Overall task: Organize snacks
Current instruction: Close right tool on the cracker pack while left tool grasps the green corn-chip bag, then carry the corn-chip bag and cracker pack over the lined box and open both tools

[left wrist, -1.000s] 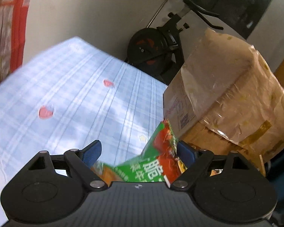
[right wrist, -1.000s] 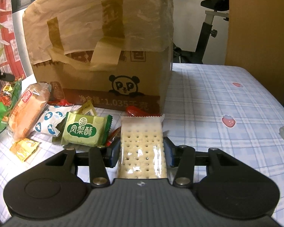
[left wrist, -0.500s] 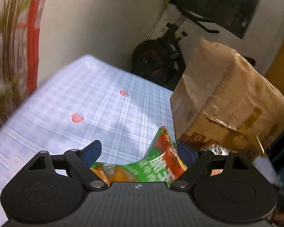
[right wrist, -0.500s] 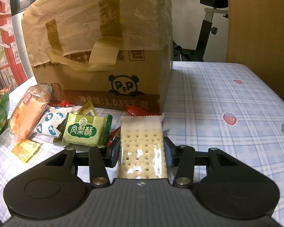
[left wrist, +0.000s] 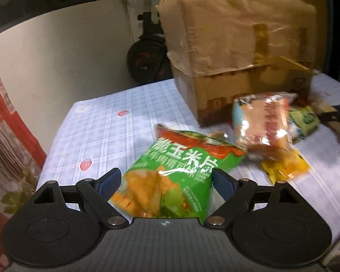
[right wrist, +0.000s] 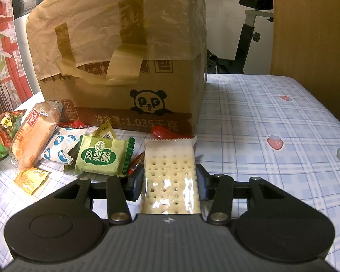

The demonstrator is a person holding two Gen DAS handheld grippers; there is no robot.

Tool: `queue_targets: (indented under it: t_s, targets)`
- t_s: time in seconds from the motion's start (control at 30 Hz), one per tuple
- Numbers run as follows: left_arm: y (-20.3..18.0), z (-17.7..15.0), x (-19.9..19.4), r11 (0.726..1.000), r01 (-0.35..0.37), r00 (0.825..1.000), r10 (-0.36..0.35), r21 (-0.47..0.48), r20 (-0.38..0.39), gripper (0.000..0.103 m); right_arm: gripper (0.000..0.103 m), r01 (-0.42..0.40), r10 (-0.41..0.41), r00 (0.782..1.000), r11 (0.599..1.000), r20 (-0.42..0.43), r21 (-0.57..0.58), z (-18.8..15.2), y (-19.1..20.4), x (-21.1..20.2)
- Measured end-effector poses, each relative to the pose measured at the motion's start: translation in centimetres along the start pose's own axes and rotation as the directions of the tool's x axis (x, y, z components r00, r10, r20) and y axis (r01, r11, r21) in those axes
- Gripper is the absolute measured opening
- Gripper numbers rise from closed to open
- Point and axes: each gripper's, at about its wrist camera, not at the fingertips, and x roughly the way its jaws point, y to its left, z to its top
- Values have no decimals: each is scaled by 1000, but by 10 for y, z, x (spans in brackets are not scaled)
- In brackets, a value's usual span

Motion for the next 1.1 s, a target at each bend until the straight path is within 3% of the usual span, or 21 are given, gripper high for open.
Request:
queue_targets:
  t_s: [0.1, 0.23, 0.37, 0.47, 0.63, 0.8, 0.9, 1.1]
  targets:
    - [-3, 13, 17, 996, -71, 997, 70, -48, -30, 90, 49, -2, 2, 1000, 1000, 0, 3, 0, 0, 0]
    - [1, 28, 32, 981, -106, 994, 99, -160, -53, 90, 49, -4, 4, 1000, 1000, 0, 4, 0, 0, 0]
    - [20, 35, 38, 966, -52, 996, 33, -253, -80, 91, 49, -10, 10, 1000, 1000, 2, 11, 0, -2, -1]
    - [33, 32, 45, 967, -48, 994, 21, -249, -110, 96, 49, -14, 14, 1000, 1000, 4, 17, 0, -2, -1]
    - [46, 19, 66, 955, 13, 984, -65, -295, -168, 97, 49, -16, 16, 1000, 1000, 3, 17, 1, -2, -1]
    - [46, 10, 82, 956, -9, 977, -55, -294, -207, 95, 49, -17, 17, 1000, 1000, 3, 19, 1, -3, -1]
    - [48, 6, 79, 949, 3, 982, -62, -314, -177, 86, 49, -20, 20, 1000, 1000, 3, 23, 1, -3, 0]
    - [42, 10, 43, 956, 17, 994, -47, -291, -96, 83, 49, -20, 20, 1000, 1000, 0, 21, 2, -2, -1]
